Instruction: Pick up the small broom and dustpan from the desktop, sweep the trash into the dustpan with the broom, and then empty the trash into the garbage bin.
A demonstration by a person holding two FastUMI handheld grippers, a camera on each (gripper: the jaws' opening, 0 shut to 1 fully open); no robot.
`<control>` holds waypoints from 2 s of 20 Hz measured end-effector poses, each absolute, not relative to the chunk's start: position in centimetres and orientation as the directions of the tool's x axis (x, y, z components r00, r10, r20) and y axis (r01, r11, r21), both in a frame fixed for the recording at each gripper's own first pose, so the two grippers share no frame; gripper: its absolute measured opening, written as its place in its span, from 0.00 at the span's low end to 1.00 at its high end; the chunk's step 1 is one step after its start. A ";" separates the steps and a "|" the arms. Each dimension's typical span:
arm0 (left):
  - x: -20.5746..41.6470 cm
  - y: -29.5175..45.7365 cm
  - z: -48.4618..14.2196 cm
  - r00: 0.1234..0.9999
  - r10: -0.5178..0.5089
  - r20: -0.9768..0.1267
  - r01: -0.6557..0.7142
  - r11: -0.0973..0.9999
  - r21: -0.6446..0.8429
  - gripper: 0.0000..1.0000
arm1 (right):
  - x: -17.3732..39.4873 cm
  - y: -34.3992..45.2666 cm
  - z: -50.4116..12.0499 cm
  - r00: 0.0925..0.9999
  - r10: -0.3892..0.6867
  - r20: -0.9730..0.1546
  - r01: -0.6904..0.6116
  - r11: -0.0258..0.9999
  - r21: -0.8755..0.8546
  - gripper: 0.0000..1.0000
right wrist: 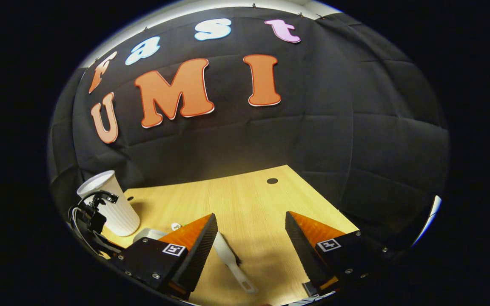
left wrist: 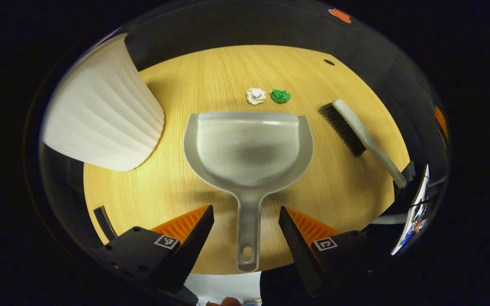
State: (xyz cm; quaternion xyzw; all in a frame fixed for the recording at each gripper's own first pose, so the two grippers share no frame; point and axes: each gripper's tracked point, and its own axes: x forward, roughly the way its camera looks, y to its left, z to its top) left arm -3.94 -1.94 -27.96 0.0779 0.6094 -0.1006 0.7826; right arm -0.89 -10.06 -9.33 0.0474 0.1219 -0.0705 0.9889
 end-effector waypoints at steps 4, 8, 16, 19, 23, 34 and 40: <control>-4.5 -1.4 -29.7 0.091 -0.021 -0.996 0.241 0.971 0.002 0.99 | 0.1 -10.0 -10.5 0.950 -0.110 -0.293 0.133 0.989 0.058 0.97; -2.0 -1.8 -30.1 0.060 0.002 -0.998 0.279 0.960 0.019 0.99 | 0.6 -9.8 -11.6 0.938 -0.087 -0.336 0.110 0.993 0.050 0.96; -0.6 -3.0 -33.2 0.018 0.007 -1.000 0.266 0.964 0.012 0.59 | 1.9 -9.1 -12.2 0.927 -0.055 -0.370 0.080 0.995 0.051 0.96; -0.2 -3.1 -32.5 0.044 -0.009 -0.999 0.282 0.959 0.003 0.51 | 2.0 -8.4 -13.0 0.913 -0.014 -0.407 0.044 0.997 0.064 0.96; 0.3 -3.6 -32.0 0.085 -0.076 -0.994 0.337 0.940 -0.043 0.36 | 2.0 -6.2 -18.0 0.781 0.111 -0.615 -0.081 0.994 0.076 0.96; 0.3 -2.2 -29.8 0.272 -0.151 -0.950 0.364 0.931 -0.044 0.29 | -1.0 -4.0 -31.9 0.198 0.110 -0.974 -0.322 0.946 0.042 0.97; -0.1 -1.8 -27.2 0.303 -0.171 -0.937 0.394 0.918 -0.040 0.29 | -1.2 -4.5 -33.9 0.141 0.011 -0.990 -0.385 0.922 -0.045 0.67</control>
